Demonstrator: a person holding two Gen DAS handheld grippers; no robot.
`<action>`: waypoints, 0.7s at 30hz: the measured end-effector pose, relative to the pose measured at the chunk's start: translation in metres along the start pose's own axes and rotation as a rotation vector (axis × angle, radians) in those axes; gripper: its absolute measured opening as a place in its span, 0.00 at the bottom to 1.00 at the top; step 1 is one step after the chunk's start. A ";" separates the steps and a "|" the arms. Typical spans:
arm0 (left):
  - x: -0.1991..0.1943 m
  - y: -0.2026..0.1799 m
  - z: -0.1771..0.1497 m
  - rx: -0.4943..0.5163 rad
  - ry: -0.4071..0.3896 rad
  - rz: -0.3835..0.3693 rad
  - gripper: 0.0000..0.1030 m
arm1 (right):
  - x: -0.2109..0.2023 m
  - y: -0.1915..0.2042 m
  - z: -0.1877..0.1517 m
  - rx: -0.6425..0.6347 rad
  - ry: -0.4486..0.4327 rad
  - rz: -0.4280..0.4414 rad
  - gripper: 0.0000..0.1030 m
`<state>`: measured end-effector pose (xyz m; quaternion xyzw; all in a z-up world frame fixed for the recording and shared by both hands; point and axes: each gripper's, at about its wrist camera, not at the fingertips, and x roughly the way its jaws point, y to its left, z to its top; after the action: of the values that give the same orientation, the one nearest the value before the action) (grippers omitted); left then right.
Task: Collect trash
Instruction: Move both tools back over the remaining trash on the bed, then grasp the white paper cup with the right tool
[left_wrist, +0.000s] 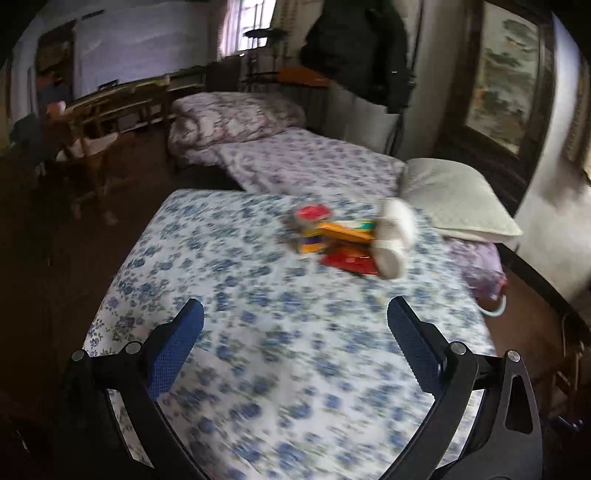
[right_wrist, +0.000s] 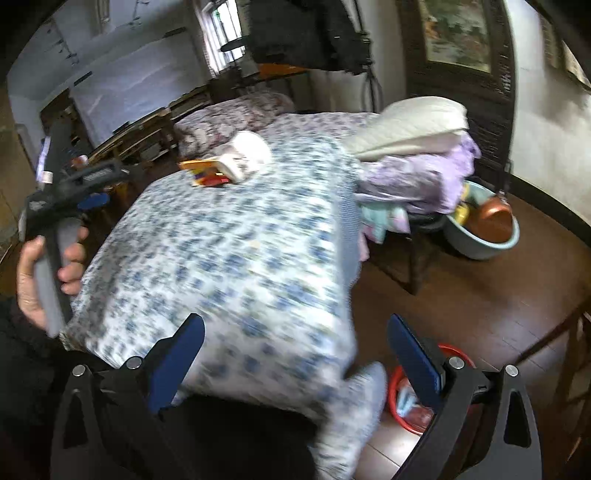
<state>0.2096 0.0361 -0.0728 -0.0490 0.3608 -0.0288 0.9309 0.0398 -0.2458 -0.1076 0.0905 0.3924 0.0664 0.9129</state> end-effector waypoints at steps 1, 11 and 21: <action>0.007 0.009 -0.002 -0.012 0.010 -0.005 0.93 | 0.007 0.011 0.006 -0.003 0.007 0.012 0.94; 0.033 0.053 0.004 -0.153 0.027 -0.006 0.93 | 0.066 0.081 0.066 -0.126 -0.024 -0.057 0.94; 0.034 0.064 0.012 -0.220 0.026 -0.034 0.93 | 0.128 0.092 0.132 -0.040 -0.053 -0.111 0.94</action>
<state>0.2443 0.0971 -0.0939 -0.1566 0.3731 -0.0055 0.9145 0.2194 -0.1464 -0.0885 0.0522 0.3711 0.0209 0.9269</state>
